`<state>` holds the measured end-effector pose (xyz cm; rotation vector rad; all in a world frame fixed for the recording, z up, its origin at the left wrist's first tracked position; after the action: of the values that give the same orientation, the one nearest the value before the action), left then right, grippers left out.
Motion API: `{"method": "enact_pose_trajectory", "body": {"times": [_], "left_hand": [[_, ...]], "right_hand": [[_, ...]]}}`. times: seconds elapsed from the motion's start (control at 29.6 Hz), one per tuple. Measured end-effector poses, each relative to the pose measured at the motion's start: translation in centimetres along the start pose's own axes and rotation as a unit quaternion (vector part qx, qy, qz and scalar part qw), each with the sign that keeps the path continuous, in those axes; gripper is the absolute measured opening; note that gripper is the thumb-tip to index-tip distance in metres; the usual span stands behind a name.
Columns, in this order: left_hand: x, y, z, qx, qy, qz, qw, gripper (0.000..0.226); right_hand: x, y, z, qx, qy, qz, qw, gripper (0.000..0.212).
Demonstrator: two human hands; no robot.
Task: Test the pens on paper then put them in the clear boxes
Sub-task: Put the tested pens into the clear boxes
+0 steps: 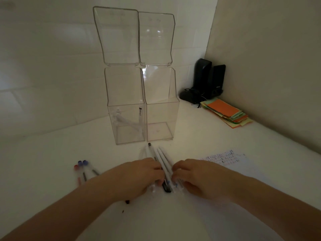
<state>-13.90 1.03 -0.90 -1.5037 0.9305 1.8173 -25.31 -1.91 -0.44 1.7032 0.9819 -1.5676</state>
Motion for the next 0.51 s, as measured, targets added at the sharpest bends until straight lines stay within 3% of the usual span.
{"method": "enact_pose_trajectory", "body": {"times": [0.07, 0.2, 0.27, 0.34, 0.51], "left_hand": [[-0.2, 0.6, 0.9, 0.052, 0.068, 0.007, 0.996, 0.014], [-0.7, 1.0, 1.9, 0.085, 0.151, -0.005, 0.985, 0.024], [-1.4, 0.7, 2.0, 0.083, 0.158, 0.013, 0.984, 0.008], [-2.0, 0.7, 1.7, 0.063, 0.161, 0.041, 0.984, 0.016], [-0.3, 2.1, 1.7, 0.084, 0.107, 0.051, 0.989, 0.023]], "right_hand": [[0.4, 0.0, -0.5, -0.018, -0.062, -0.021, 0.998, 0.033], [1.1, -0.2, -0.9, -0.035, -0.141, 0.004, 0.989, 0.056], [0.8, -0.2, -1.3, -0.033, -0.166, 0.025, 0.985, 0.05], [0.4, -0.3, -0.9, -0.002, -0.103, 0.004, 0.995, 0.031], [0.2, -0.2, 0.7, 0.057, 0.047, 0.061, 0.995, 0.025]]}}
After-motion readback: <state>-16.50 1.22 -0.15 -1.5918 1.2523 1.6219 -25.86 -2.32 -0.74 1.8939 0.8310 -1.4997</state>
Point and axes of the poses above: each hand's wrist, its own y-axis towards the middle knuckle, its own x-axis out of the palm, z = x × y, the point moved 7 cm from there along y, towards the middle knuckle, and after that the axes turned 13 degrees about x, right-handed, at the moved point
